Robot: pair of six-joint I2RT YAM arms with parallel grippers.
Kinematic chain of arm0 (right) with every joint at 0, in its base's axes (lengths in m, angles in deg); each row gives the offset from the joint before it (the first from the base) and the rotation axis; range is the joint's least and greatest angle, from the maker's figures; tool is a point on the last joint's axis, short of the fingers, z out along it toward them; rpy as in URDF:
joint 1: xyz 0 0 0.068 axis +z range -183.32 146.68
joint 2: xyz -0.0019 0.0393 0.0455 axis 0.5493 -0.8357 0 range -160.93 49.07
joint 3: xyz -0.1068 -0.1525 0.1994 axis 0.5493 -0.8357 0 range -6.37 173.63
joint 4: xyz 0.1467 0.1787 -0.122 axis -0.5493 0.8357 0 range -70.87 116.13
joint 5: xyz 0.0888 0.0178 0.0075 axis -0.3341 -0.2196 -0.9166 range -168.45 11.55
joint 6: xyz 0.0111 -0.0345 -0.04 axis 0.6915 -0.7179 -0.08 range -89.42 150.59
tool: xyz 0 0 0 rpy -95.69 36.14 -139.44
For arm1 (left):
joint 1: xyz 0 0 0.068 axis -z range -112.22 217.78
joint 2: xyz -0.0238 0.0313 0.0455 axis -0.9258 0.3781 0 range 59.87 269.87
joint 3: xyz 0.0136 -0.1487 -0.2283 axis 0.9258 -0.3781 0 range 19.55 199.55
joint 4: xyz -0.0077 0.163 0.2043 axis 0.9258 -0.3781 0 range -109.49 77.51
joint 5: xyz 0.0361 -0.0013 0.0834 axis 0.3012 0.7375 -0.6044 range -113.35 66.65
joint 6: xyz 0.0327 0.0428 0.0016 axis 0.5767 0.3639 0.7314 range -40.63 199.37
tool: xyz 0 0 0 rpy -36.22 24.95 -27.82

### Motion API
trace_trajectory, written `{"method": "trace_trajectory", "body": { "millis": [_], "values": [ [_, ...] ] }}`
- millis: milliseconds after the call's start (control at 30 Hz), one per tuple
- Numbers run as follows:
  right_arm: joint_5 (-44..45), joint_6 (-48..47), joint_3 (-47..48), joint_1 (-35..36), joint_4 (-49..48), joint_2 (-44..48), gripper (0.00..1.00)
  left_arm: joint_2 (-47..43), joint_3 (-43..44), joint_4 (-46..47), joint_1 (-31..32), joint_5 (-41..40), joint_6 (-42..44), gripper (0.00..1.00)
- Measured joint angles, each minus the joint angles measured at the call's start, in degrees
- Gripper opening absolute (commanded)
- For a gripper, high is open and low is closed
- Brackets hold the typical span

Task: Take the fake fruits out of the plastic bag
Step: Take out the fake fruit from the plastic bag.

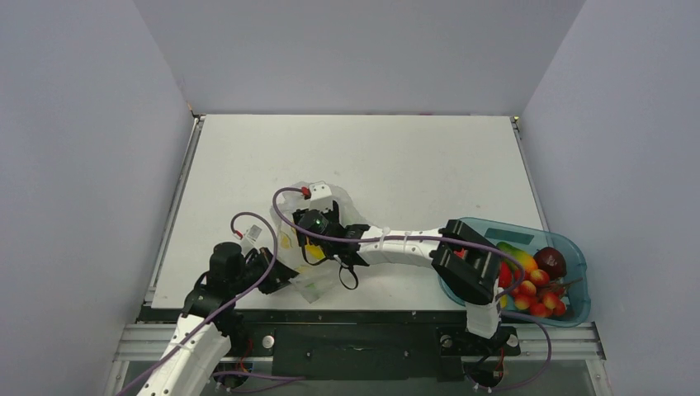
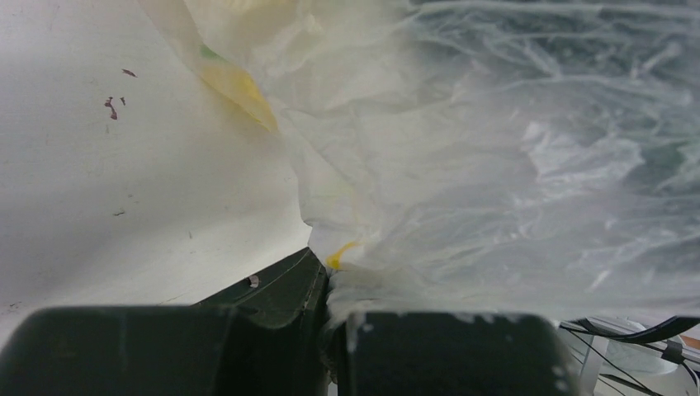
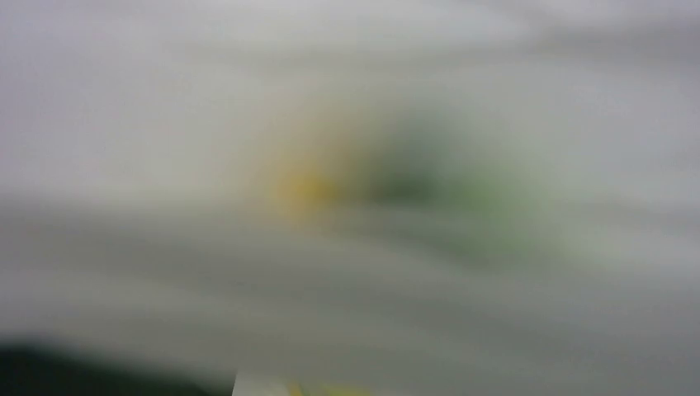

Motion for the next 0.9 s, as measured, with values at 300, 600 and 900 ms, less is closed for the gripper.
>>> {"method": "trace_trajectory", "body": {
  "millis": [300, 600, 900],
  "values": [
    [2.5, 4.2, 8.1, -0.6, 2.6, -7.4, 0.69, 0.8, 0.0, 1.5, 0.0, 0.8, 0.0, 0.00],
    [4.6, 4.2, 11.3, -1.2, 3.6, -12.7, 0.55, -0.5, 0.0, 1.5, 0.0, 1.1, -0.5, 0.00],
    [4.5, 4.1, 11.5, -1.6, 3.8, -13.6, 0.56, -1.0, 0.0, 1.5, 0.0, 1.1, -1.0, 0.00]
  ]
}}
